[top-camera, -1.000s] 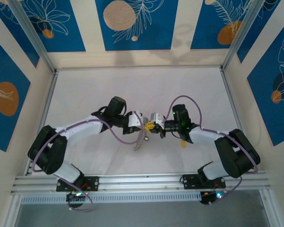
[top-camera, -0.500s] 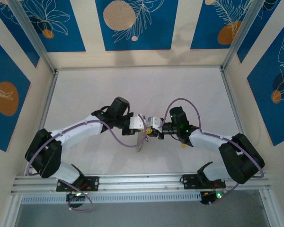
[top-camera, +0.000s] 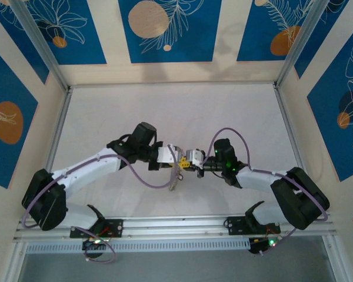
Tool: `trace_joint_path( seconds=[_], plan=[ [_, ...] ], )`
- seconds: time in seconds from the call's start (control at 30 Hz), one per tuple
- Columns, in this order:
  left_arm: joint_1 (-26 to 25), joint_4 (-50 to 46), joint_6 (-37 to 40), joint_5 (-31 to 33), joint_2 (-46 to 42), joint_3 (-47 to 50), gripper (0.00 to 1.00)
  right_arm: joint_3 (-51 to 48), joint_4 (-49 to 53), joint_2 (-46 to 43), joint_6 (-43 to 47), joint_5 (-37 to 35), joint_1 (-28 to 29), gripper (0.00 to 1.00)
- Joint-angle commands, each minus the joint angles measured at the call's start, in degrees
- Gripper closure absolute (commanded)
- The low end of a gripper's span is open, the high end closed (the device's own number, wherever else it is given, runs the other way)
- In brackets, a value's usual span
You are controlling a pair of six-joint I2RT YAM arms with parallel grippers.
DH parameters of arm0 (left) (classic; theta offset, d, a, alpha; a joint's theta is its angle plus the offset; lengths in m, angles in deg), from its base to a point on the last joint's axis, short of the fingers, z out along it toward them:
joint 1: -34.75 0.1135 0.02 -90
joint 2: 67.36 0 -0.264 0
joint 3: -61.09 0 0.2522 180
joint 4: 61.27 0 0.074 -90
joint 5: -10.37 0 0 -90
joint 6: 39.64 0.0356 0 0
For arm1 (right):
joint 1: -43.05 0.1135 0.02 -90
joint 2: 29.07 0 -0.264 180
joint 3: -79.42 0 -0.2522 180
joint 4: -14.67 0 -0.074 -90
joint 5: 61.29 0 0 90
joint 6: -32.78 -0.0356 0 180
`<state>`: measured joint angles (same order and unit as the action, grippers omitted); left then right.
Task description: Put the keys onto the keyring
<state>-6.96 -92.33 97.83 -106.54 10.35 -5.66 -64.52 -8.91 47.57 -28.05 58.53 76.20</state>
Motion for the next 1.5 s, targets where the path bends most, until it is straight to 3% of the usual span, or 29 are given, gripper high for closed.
trace_joint_path(
  seconds=[0.0,0.4,0.63,0.8,1.1,1.2,1.4,1.47],
  plan=[
    [0.6,3.8,-1.3,-4.0,-1.7,2.7,0.81,-1.5,-9.9,-0.3,-2.6,4.7,-0.3,1.00],
    [1.1,7.9,-2.2,-9.4,-2.3,4.8,0.82,-1.3,-12.3,0.7,-2.8,6.5,0.0,1.00],
    [1.3,9.7,-3.0,-10.3,-2.5,4.9,0.95,-1.5,-12.3,1.6,-1.7,4.8,0.9,1.00],
    [1.3,10.7,-4.3,-10.0,-2.6,4.9,0.94,-1.4,-10.9,1.8,-0.1,2.8,1.5,1.00],
    [1.2,13.6,-6.3,-10.9,-3.2,5.7,0.85,-2.0,-12.3,2.5,-0.2,1.4,2.0,1.00],
    [1.3,13.6,-5.7,-10.9,-3.2,5.9,0.87,-2.0,-12.0,1.7,-0.4,1.1,2.0,1.00],
    [1.1,14.0,-6.2,-12.4,-2.7,5.7,1.00,-1.8,-12.4,2.2,-0.4,0.7,2.2,1.00],
    [1.1,12.1,-5.4,-13.0,-2.4,5.0,1.00,-1.5,-10.3,1.7,-0.9,-1.5,2.1,0.95]
  ],
)
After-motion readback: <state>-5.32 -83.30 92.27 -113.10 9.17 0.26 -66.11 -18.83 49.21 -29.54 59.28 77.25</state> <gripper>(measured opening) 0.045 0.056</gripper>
